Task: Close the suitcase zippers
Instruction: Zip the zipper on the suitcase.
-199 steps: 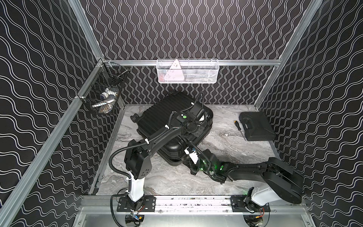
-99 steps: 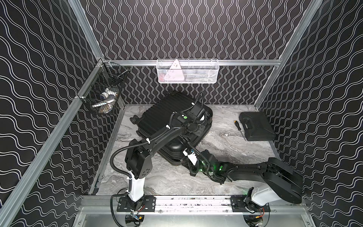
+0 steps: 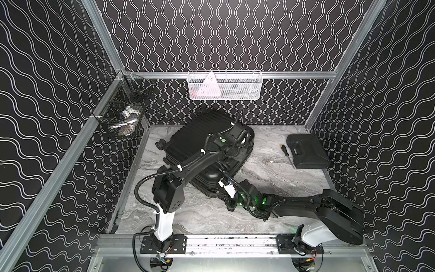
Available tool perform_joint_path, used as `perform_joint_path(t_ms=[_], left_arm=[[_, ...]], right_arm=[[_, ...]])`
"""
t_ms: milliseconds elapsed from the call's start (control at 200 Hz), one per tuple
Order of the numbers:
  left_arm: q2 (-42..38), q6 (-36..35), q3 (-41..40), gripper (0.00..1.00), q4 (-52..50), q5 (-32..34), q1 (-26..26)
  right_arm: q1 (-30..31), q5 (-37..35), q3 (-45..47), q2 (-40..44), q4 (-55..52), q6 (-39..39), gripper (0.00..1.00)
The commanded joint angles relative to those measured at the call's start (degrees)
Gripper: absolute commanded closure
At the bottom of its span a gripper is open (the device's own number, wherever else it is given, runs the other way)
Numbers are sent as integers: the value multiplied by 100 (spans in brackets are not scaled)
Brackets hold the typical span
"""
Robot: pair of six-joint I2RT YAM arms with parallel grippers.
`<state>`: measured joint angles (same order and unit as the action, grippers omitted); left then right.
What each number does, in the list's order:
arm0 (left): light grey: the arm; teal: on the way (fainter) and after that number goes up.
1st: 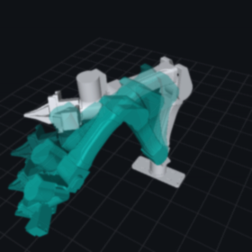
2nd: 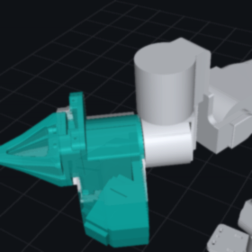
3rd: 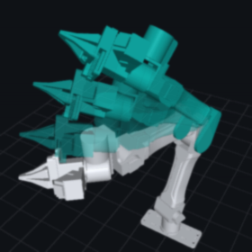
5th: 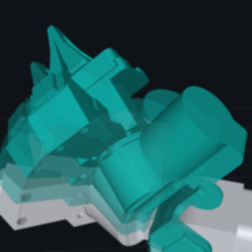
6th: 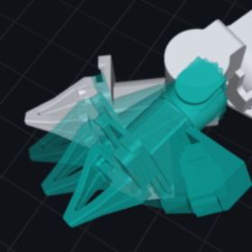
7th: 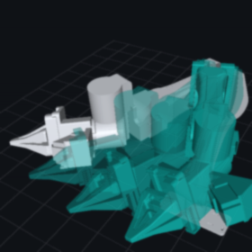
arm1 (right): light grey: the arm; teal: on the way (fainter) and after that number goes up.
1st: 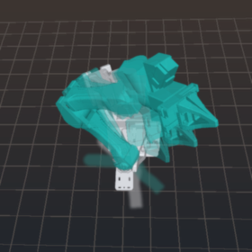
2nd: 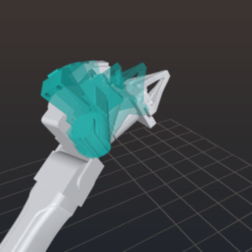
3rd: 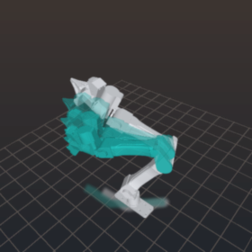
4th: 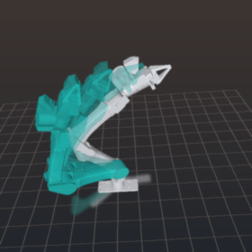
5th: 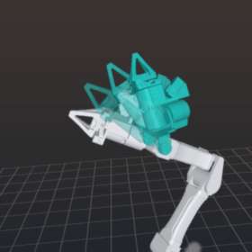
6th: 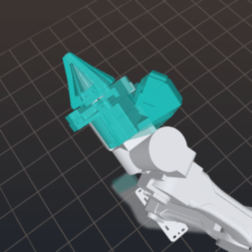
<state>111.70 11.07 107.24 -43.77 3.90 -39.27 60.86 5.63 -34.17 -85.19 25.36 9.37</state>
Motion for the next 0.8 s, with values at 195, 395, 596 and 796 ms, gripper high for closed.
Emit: perform_joint_path(t_ms=[195, 395, 596, 796], left_arm=[[46, 731, -18, 92, 1440, 897, 59], [52, 887, -98, 95, 1716, 1012, 59], [167, 939, 94, 96, 1749, 1010, 59], [170, 1132, 27, 98, 1943, 1054, 59]], right_arm=[[265, 736, -304, -99, -85, -143, 100], [415, 705, -429, -62, -120, -169, 100], [531, 940, -484, -92, -155, -287, 100], [585, 735, -607, -178, -218, -250, 100]])
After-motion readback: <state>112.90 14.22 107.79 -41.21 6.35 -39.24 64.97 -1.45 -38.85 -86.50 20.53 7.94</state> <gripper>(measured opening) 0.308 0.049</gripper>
